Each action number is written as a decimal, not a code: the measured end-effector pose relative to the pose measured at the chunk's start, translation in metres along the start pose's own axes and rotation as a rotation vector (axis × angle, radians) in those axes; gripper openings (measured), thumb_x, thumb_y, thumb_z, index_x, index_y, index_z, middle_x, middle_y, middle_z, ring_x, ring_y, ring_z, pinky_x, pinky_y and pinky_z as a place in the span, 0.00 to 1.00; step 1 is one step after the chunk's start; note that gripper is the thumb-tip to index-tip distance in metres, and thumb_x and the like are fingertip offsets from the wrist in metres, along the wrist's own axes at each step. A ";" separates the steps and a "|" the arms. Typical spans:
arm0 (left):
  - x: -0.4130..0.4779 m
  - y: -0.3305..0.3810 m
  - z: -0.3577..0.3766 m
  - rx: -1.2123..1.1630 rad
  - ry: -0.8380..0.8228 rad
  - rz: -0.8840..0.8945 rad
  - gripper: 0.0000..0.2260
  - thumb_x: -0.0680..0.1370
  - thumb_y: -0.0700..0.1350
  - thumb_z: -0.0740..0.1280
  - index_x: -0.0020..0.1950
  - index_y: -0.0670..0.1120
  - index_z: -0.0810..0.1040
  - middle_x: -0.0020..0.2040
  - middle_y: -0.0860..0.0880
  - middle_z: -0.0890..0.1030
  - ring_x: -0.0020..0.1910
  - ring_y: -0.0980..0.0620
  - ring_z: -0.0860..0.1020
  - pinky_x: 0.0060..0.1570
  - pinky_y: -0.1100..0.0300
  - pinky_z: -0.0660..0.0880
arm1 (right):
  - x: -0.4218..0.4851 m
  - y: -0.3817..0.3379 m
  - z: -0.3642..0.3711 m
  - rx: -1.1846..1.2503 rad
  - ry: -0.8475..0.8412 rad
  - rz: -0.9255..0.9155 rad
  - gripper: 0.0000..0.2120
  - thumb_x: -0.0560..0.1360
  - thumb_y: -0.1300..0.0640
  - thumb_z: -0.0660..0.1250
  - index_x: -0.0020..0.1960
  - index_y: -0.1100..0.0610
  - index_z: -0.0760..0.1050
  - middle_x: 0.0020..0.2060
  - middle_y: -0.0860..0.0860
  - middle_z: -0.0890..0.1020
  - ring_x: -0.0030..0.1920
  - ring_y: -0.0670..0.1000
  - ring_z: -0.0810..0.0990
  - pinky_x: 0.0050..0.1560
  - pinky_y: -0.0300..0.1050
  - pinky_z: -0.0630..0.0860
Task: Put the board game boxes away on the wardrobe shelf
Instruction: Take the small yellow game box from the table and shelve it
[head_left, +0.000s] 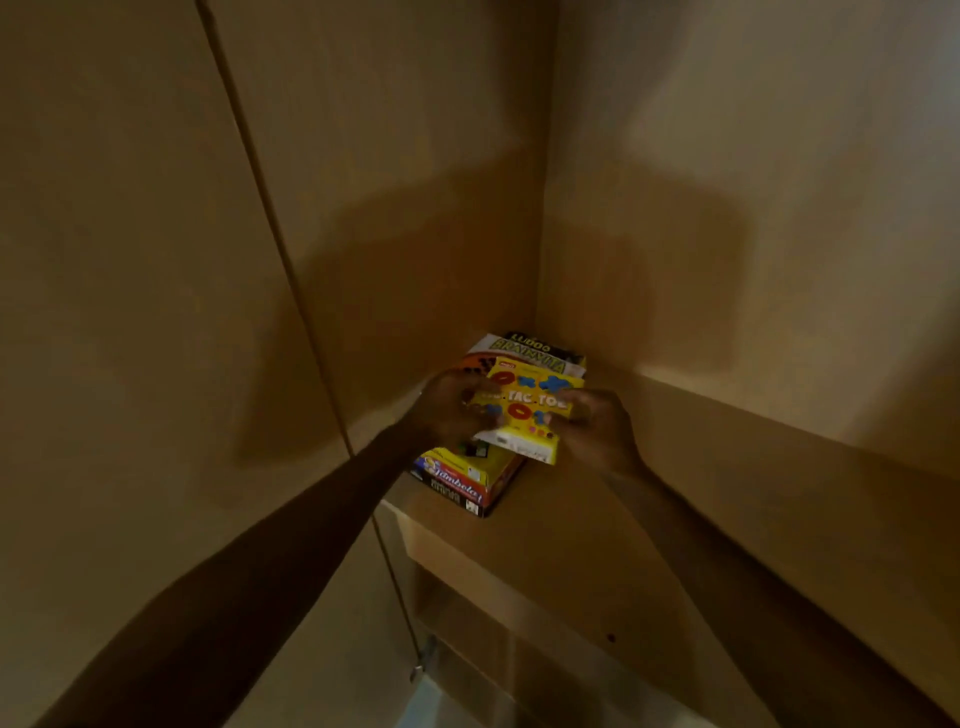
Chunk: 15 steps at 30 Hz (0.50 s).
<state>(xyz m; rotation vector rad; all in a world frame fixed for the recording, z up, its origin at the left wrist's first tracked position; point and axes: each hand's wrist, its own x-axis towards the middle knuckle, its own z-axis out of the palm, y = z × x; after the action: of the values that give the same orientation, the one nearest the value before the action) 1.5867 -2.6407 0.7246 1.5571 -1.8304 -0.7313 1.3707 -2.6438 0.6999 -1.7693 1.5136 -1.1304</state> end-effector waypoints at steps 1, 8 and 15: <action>0.006 -0.005 -0.004 0.054 -0.039 0.033 0.19 0.69 0.47 0.78 0.58 0.43 0.82 0.61 0.48 0.79 0.58 0.50 0.79 0.52 0.56 0.79 | 0.003 0.001 0.003 0.015 -0.010 -0.020 0.16 0.69 0.61 0.75 0.56 0.59 0.81 0.56 0.55 0.76 0.56 0.54 0.79 0.53 0.37 0.73; 0.009 -0.038 -0.019 0.380 0.208 0.038 0.12 0.76 0.49 0.69 0.58 0.49 0.82 0.61 0.45 0.76 0.62 0.44 0.72 0.60 0.51 0.72 | 0.012 0.000 0.029 -0.071 -0.160 -0.243 0.16 0.69 0.60 0.76 0.56 0.61 0.81 0.52 0.57 0.76 0.48 0.46 0.76 0.45 0.24 0.69; 0.001 -0.044 -0.023 0.471 0.126 0.038 0.27 0.72 0.37 0.70 0.71 0.44 0.71 0.70 0.42 0.72 0.70 0.42 0.68 0.69 0.49 0.67 | 0.029 -0.010 0.046 -0.313 -0.272 -0.256 0.26 0.71 0.56 0.71 0.68 0.57 0.73 0.67 0.58 0.71 0.70 0.57 0.66 0.66 0.50 0.70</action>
<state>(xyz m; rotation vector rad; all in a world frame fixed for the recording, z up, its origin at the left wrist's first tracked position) 1.6320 -2.6486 0.7069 1.8005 -2.0241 -0.1790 1.4165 -2.6753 0.6927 -2.2767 1.3832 -0.7516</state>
